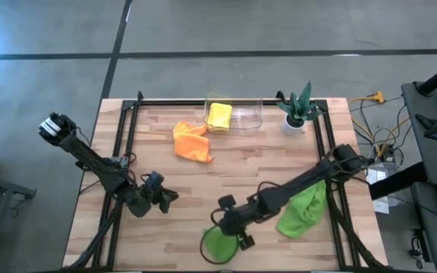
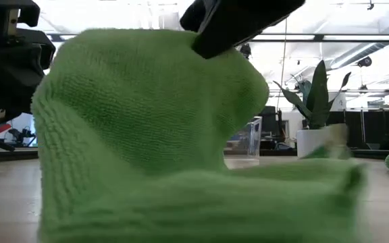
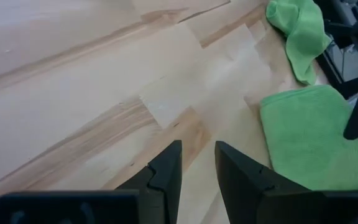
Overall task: Fold microfiber towels
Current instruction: Fold the left green microfiber towel
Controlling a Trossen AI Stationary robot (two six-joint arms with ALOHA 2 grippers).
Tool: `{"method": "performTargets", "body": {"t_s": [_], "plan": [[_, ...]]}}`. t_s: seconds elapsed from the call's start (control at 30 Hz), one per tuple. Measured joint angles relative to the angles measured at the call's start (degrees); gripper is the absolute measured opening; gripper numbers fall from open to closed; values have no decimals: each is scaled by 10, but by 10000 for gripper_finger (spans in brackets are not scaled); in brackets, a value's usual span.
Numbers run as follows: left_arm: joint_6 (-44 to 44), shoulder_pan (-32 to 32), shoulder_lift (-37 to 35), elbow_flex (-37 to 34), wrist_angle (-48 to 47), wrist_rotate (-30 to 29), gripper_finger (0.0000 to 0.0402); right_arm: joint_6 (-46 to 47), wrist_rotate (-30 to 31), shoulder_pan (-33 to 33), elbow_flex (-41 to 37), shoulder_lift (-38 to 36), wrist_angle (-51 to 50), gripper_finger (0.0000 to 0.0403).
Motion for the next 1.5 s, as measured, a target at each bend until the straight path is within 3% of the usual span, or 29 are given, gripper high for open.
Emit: {"method": "performTargets", "body": {"t_s": [0.13,0.8,1.17,1.3,1.5], "plan": [[3,0,8,0,2,0,81,-27,26,26,0,0,0,9],[3,0,13,0,1,6,81,-52,19,98,-52,0,-2,9],[-1,0,12,0,15,10,81,-54,-25,98,-103,1,40,9],[-1,0,12,0,15,10,81,-54,-69,98,-122,1,45,9],[-1,3,12,3,24,10,81,-39,-97,98,-150,1,50,32]]}}
